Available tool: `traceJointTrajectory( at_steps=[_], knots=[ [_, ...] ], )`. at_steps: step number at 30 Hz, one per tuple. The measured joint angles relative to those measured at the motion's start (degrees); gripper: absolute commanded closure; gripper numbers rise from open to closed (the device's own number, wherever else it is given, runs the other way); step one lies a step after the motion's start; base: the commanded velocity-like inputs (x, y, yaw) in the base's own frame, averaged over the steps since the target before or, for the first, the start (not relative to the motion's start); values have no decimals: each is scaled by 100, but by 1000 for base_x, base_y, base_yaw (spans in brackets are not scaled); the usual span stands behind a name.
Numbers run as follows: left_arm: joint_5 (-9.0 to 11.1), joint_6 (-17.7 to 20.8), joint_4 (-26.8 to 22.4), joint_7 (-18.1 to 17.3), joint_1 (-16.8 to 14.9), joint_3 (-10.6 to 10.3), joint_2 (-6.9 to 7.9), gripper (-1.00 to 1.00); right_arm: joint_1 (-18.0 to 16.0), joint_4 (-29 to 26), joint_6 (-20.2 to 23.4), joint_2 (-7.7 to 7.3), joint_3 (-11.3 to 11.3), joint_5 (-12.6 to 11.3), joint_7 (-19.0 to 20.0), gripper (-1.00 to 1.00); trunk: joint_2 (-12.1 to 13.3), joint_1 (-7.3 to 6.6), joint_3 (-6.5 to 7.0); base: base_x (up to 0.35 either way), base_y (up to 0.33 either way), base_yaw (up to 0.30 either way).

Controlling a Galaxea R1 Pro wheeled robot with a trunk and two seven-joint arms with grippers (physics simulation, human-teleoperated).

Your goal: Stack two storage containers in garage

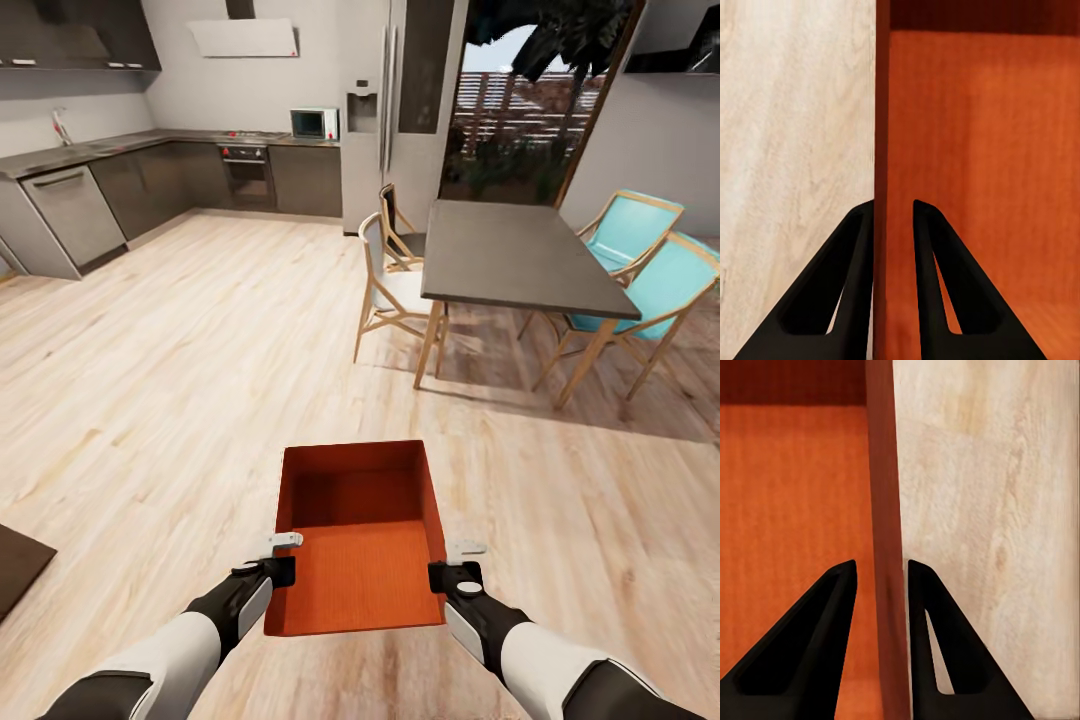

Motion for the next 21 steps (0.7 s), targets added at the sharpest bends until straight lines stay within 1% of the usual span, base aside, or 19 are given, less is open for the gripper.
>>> traceJointTrajectory(
  at_steps=[21],
  knots=[
    [-4, 0, -1, 0, 0, 2, 0, 100, 0, 1, -2, 0, 2, -3, 0, 100, 0, 0, 0, 0, 0, -247]
  ],
)
